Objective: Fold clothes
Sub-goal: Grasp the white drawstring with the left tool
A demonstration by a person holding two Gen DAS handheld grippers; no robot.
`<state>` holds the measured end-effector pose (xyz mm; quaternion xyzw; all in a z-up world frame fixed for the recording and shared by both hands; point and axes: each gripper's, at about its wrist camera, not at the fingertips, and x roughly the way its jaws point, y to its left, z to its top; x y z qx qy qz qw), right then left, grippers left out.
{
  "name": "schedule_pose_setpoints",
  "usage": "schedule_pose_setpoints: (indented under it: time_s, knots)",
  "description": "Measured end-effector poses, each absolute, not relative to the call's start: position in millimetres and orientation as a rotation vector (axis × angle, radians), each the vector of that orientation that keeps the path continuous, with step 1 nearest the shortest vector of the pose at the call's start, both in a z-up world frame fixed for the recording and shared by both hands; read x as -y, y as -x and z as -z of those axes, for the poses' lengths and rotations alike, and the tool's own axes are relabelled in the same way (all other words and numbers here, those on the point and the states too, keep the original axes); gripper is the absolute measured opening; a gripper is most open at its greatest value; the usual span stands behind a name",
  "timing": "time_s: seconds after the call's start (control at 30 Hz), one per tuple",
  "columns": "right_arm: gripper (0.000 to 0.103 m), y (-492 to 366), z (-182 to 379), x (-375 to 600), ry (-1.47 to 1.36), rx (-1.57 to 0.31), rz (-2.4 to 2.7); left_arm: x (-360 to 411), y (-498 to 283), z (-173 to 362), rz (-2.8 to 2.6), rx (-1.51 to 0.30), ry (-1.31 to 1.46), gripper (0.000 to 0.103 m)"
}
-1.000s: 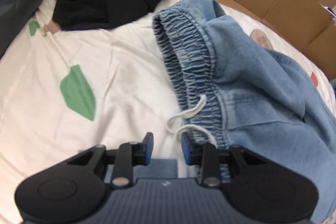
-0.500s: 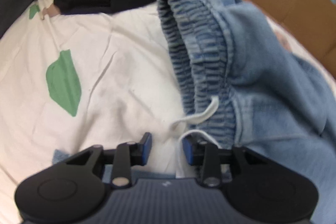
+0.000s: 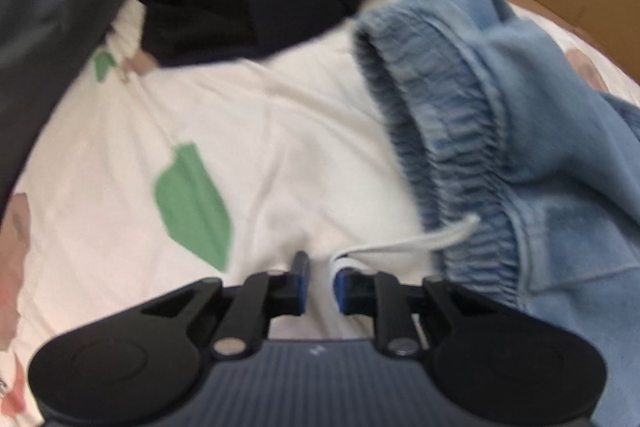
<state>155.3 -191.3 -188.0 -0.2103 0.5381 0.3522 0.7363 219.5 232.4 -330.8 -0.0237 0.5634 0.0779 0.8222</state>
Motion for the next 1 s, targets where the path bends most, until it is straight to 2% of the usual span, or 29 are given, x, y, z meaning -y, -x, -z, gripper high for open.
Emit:
schedule_pose_setpoints:
  time_s: [0.13,0.3,0.6,0.67,0.7,0.73,1.0]
  knots:
    - [0.036,-155.7,188.2,192.3,0.464,-1.184,-0.772,-235.8,-221.5,330.4,-0.137,-1.226,0.072,0.018]
    - [0.036,-156.4,186.5,192.1,0.461,-1.180,-0.773,-235.4,-209.8,339.8,-0.100,-1.262,0.127,0.033]
    - [0.036,-154.8,183.2,190.2,0.466,-1.169,-0.785,-228.8,-195.7,345.4,-0.088,-1.341,0.208,0.034]
    - [0.036,-154.0,182.5,190.6,0.469,-1.166,-0.788,-226.0,-195.5,345.7,-0.084,-1.347,0.191,0.032]
    - [0.036,-153.5,182.2,190.8,0.472,-1.164,-0.790,-226.4,-195.3,345.1,-0.084,-1.347,0.186,0.013]
    - [0.036,-153.3,181.6,191.1,0.472,-1.163,-0.792,-226.8,-195.2,344.5,-0.084,-1.347,0.181,0.004]
    - [0.036,-155.7,176.5,194.1,0.460,-1.148,-0.793,-239.1,-192.2,311.6,-0.081,-1.293,0.159,0.003]
